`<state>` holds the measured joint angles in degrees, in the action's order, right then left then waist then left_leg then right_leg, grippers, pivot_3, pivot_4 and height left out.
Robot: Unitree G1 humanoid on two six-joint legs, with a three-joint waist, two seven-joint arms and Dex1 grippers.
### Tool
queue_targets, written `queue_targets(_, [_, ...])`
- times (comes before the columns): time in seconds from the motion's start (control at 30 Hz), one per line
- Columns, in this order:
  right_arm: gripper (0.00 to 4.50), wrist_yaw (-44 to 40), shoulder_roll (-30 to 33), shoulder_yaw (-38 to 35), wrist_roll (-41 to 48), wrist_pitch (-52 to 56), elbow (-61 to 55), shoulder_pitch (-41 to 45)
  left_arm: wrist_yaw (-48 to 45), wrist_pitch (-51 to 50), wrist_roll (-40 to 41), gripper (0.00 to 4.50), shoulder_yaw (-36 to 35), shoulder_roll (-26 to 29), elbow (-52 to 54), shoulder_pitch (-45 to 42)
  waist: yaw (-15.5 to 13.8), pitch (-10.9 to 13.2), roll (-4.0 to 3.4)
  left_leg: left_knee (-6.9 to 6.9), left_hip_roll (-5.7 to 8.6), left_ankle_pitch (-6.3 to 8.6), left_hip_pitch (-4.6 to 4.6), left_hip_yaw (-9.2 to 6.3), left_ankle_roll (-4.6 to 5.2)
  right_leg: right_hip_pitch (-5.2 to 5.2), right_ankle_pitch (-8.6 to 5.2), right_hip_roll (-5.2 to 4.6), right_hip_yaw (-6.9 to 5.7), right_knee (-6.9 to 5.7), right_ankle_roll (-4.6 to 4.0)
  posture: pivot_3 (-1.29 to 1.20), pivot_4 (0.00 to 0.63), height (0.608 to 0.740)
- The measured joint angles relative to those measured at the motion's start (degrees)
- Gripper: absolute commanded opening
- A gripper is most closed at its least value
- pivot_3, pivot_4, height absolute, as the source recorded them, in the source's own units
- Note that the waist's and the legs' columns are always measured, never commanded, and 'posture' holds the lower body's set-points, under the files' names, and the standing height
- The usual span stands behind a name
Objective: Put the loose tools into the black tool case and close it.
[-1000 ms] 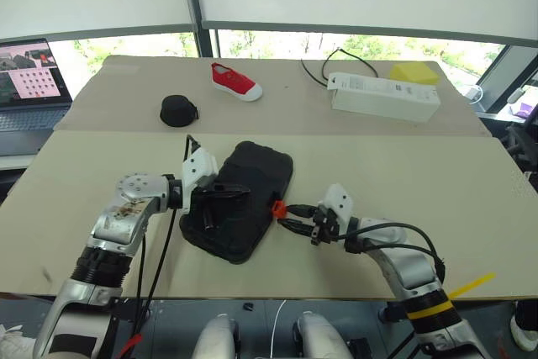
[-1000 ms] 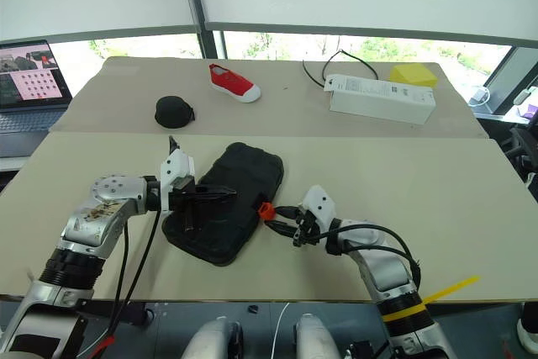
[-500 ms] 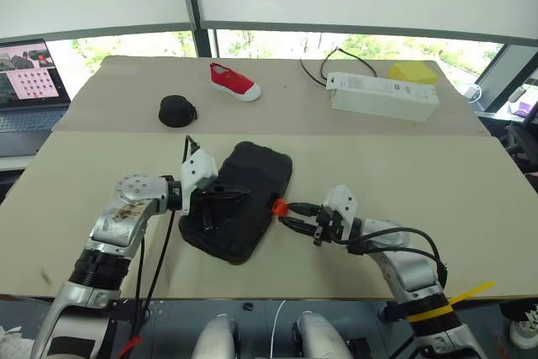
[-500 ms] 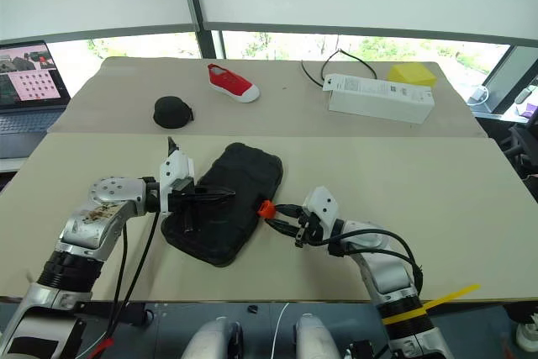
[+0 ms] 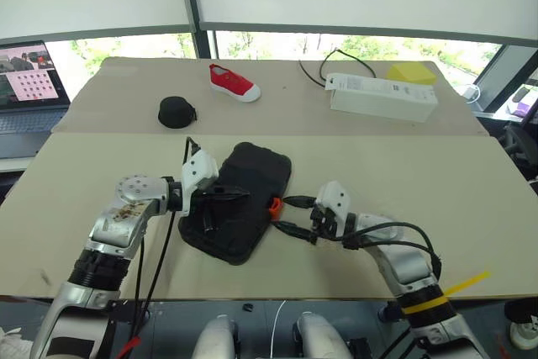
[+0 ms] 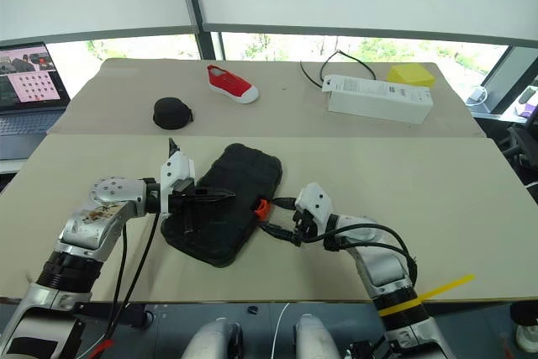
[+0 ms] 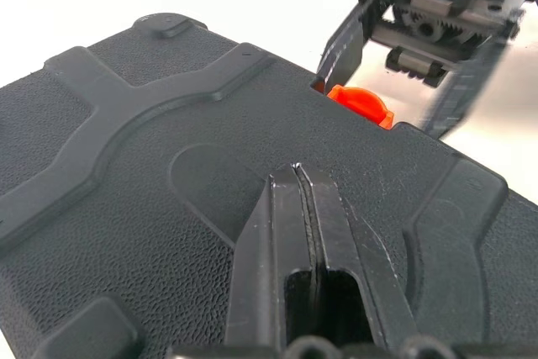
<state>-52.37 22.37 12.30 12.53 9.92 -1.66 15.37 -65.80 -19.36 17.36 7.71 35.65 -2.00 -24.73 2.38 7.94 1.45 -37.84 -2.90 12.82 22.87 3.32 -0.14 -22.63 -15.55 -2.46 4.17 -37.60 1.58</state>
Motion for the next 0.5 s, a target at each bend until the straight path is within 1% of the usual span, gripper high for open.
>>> queue_targets(0.1, [3.81,0.0,1.74,-0.79,-0.02,-0.17,-0.09,-1.12,0.06,-0.06,0.01,0.0,-0.01,0.0,0.15,0.14,0.0,0.0,0.0,0.0,0.01,0.0,-0.02,0.01,0.0,0.03,-0.01,-0.02,0.0,0.03,0.01,0.0,0.15,0.74])
queue_targets(0.13, [3.24,-0.1,2.2,-1.16,-0.01,-0.16,-0.09,-1.29,0.07,-0.14,0.01,0.0,-0.02,0.01,0.16,0.15,0.02,0.0,0.0,0.0,0.0,0.0,-0.03,0.01,0.0,0.03,-0.01,-0.01,0.01,0.03,0.02,0.0,0.15,0.74])
queue_targets(0.17, [3.1,-0.46,2.96,-1.44,0.03,-0.12,-0.1,-1.42,0.1,-0.32,0.01,0.0,-0.02,0.01,0.23,0.18,0.02,0.0,0.0,0.01,0.0,0.0,-0.04,0.01,0.0,0.05,-0.02,-0.01,0.01,0.03,0.03,0.0,0.15,0.74])
queue_targets(0.2, [2.8,-0.87,3.54,-1.63,0.03,-0.08,-0.1,-1.48,0.12,-0.43,0.01,0.0,-0.04,0.04,0.4,0.27,0.02,0.0,0.0,0.02,0.0,0.0,-0.05,0.01,0.0,0.06,-0.02,-0.01,0.0,0.04,0.03,0.0,0.15,0.74])
queue_targets(0.23, [2.34,-1.28,3.89,-1.62,-0.02,-0.09,-0.1,-1.5,0.12,-0.47,0.01,0.0,-0.04,0.06,0.57,0.37,0.03,0.0,0.0,0.02,0.0,0.0,-0.05,0.01,0.0,0.06,-0.02,-0.01,0.01,0.04,0.03,0.0,0.15,0.74])
queue_targets(0.3, [1.66,-1.3,3.66,-1.21,-0.54,-0.69,0.03,-1.36,0.13,-0.53,0.01,0.0,-0.05,0.11,0.86,0.56,0.04,0.0,0.0,0.02,0.0,0.0,-0.05,0.01,0.0,0.06,-0.03,-0.01,0.01,0.04,0.03,0.0,0.15,0.74])
queue_targets(0.33, [1.46,-1.24,3.47,-0.93,-0.75,-0.9,0.12,-1.19,0.13,-0.54,0.01,0.0,-0.05,0.11,0.91,0.57,0.04,0.0,0.0,0.02,0.0,0.0,-0.05,0.0,0.0,0.06,-0.03,-0.01,0.01,0.04,0.03,0.0,0.15,0.74])
queue_targets(0.4, [0.69,-0.8,2.19,0.45,-1.94,-1.58,1.17,0.27,0.12,-0.56,0.01,0.0,-0.04,0.11,1.02,0.64,0.05,0.0,0.0,0.02,0.0,0.0,-0.06,0.0,0.0,0.07,-0.03,-0.01,0.01,0.04,0.04,0.0,0.15,0.74])
queue_targets(0.47, [0.12,-0.37,1.06,1.06,-2.52,-2.02,1.83,1.34,0.07,-0.56,0.01,0.0,-0.01,0.1,1.06,0.63,0.0,0.0,-0.01,0.02,0.01,0.0,-0.05,0.0,0.0,0.06,-0.03,-0.01,0.0,0.05,0.04,0.0,0.15,0.74])
queue_targets(0.5, [0.12,-0.35,0.89,1.18,-2.9,-2.19,2.5,1.91,0.07,-0.56,0.01,0.0,-0.01,0.11,1.06,0.62,0.01,0.0,0.0,0.02,0.01,0.0,-0.05,0.0,0.0,0.07,-0.03,-0.01,0.0,0.06,0.04,0.0,0.15,0.74])
